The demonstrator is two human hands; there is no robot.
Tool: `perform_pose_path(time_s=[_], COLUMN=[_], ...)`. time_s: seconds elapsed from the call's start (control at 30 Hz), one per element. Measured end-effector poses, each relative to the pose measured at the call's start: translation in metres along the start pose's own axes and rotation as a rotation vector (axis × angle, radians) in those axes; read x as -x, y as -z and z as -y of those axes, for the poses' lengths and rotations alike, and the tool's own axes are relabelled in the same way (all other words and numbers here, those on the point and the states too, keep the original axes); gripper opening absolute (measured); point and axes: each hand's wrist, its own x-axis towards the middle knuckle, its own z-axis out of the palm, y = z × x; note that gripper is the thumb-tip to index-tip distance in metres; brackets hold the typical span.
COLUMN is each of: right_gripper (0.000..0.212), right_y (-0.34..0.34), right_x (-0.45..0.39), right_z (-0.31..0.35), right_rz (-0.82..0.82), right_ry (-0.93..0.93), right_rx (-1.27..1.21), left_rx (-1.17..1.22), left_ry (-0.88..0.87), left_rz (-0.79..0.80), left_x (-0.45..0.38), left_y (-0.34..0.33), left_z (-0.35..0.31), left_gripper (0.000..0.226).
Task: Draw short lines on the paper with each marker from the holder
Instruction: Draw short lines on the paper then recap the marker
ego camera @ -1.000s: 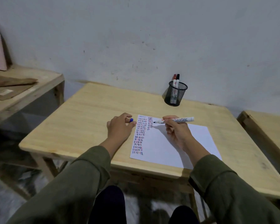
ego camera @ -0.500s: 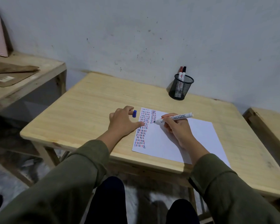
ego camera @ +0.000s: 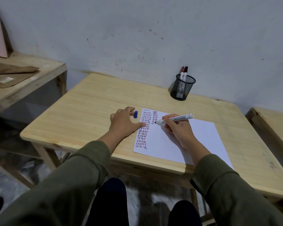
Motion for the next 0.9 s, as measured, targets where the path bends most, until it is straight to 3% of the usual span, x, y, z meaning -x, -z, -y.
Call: perform_pose_path(time_s=[0.27,0.47,0.57,0.73,0.9], right_gripper=[0.014,0.012,0.01,0.009,0.011], right_y=[0.001,0.001,0.003,0.01,0.02], right_x=[0.001,0.002,0.003,0.001,-0.005], right_z=[0.001,0.005,0.011,0.042,0.081], right_rz=[0.003,-0.035,-0.032,-0.011,0.005], right_ry=[-0.003,-0.027,-0.041,0.014,0.12], right_rx=[-0.021,-0.154,-0.201,-0.277,-0.295], left_rx=[-0.009,0.085,0.087,0.527,0.868], left_ry=[-0.003,-0.036,-0.01,0.156,0.295], left_rz=[0.004,-0.043,-0.092,-0.14,-0.113], left_x=[0.001,0.0,-0.001,-0.007,-0.024], left_y=[0.001,0.0,0.002,0.009,0.025], left_z=[0.0,0.0,-0.005,-0.032,-0.078], left_gripper=[0.078,0.035,0.023,0.008,0.011])
